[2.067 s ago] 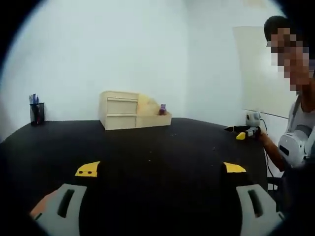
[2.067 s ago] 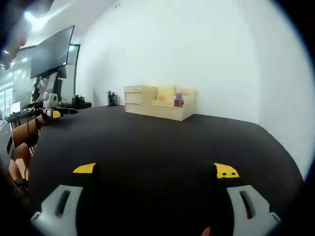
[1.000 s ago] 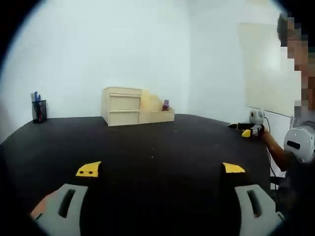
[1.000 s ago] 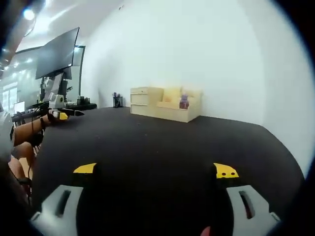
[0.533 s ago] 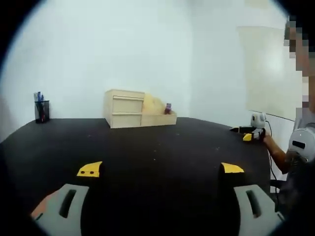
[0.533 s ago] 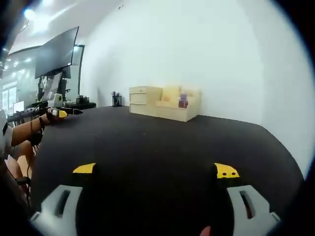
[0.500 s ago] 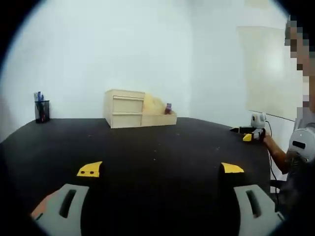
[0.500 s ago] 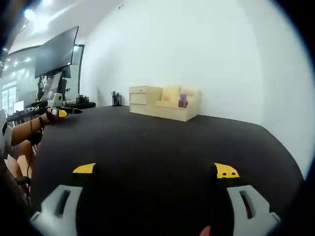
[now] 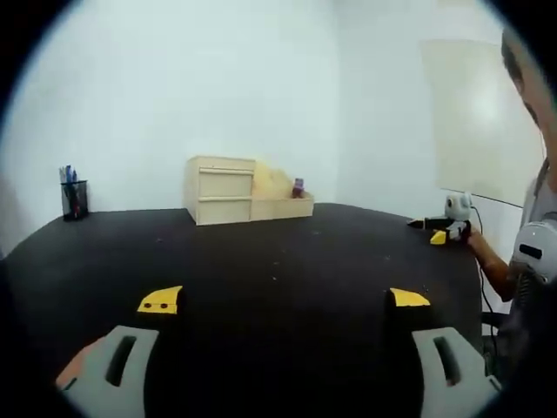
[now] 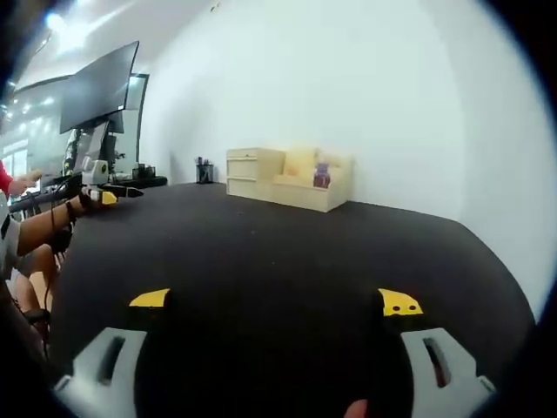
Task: Open the drawer, pick up the cosmetic bottles from the table one by one, place them into the drawer, release the gripper, close the drawer, and move the gripper away
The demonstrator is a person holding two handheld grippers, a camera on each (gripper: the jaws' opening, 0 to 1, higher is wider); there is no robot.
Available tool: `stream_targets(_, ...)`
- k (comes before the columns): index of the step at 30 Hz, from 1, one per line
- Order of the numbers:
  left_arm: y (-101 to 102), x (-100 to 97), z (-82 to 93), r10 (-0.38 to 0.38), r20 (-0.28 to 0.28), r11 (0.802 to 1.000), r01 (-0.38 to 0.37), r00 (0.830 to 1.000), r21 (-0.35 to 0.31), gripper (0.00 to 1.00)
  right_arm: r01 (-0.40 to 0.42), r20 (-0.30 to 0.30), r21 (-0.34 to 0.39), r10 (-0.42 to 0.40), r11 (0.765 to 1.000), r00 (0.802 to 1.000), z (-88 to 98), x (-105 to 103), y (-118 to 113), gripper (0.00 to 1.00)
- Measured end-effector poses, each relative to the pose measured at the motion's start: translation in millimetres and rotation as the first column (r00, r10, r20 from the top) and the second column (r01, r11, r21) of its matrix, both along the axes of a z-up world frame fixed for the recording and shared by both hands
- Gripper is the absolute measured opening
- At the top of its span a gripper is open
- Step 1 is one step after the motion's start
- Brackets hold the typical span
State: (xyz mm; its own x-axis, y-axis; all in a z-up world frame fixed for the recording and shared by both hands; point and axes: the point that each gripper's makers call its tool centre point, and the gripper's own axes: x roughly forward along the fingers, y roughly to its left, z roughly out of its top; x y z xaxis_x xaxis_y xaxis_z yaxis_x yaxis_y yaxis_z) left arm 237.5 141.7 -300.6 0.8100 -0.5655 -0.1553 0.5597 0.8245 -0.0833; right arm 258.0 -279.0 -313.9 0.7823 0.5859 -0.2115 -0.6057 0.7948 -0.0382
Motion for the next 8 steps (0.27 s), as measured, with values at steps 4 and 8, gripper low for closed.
stream_targets(4,1.3,1.1,0.0,0.004,0.001,1.000,-0.004,1.000,0.000,0.87,-0.003,0.001,-0.006,0.003,1.000,1.000,-0.5,-0.1,0.8,0.88)
stream_targets(8,1.5,1.8,-2.1,0.001,-0.003,1.000,-0.001,1.000,0.015,0.87,-0.001,0.002,-0.013,0.001,1.000,1.000,-1.3,0.8,0.2,0.88)
